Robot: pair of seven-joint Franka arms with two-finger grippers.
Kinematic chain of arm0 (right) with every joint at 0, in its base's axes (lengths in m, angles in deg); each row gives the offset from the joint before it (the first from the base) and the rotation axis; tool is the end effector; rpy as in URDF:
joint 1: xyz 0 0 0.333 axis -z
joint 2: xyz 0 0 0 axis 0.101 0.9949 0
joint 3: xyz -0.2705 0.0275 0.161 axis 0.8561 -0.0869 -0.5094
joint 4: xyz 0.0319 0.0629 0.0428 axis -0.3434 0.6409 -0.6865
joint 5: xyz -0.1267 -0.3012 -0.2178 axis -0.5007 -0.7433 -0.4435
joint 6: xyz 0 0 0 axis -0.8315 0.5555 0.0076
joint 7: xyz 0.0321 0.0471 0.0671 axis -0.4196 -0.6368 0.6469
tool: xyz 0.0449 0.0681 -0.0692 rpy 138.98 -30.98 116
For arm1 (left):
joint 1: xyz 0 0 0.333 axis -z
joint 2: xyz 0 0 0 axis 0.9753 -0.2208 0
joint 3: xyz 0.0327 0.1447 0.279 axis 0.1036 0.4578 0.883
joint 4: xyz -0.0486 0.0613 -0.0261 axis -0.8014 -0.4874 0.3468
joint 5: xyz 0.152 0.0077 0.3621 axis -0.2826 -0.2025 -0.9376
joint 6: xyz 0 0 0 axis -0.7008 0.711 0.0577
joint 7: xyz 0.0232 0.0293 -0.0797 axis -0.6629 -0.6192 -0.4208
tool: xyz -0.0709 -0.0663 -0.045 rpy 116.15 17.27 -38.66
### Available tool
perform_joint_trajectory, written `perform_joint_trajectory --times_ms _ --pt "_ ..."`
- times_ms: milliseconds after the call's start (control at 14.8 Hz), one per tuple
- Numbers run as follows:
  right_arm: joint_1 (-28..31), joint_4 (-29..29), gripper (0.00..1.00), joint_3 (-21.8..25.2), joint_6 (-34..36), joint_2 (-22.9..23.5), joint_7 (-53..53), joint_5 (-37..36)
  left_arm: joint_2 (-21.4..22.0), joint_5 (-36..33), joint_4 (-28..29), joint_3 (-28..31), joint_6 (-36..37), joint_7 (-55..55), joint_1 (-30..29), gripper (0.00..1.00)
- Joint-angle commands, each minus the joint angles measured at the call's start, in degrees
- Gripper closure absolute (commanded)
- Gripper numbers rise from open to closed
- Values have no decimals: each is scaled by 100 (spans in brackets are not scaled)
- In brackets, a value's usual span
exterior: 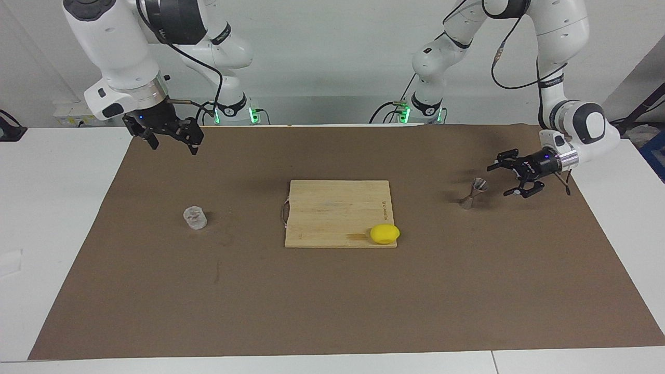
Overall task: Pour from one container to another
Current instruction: 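Close the left gripper around the small dark cup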
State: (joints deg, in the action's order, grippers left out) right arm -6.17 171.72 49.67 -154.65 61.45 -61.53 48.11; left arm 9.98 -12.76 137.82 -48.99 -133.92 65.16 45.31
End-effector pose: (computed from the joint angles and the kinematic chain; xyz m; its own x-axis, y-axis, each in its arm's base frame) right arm 0.5603 0.0303 0.6042 0.9837 -0.1714 -0.0540 -0.1686 -0.9842 0.0534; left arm 0.4957 0.1801 0.2846 0.0662 -0.2716 0.9601 -0.9841 -0.1766 0.0179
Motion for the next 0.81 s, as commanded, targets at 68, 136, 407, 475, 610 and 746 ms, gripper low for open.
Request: perform_joint_trajectory --times_ms 68,136,407,475,610,746 --pt "64 -28 0 -27 38 21 84 35 -62 147 37 -48 -1 198 -93 0" --pt "64 -28 0 -27 38 21 84 26 -62 147 46 -48 43 198 -59 0" --pt "64 -28 0 -27 38 21 84 35 -44 156 160 -48 87 198 64 0" --pt "64 -28 0 -27 38 13 84 26 -27 165 238 -48 70 206 82 0" --pt "64 -28 0 -27 38 21 84 26 -26 296 292 -48 61 206 118 0" --pt "64 -28 0 -27 38 21 84 26 -27 533 353 -48 69 206 205 0"
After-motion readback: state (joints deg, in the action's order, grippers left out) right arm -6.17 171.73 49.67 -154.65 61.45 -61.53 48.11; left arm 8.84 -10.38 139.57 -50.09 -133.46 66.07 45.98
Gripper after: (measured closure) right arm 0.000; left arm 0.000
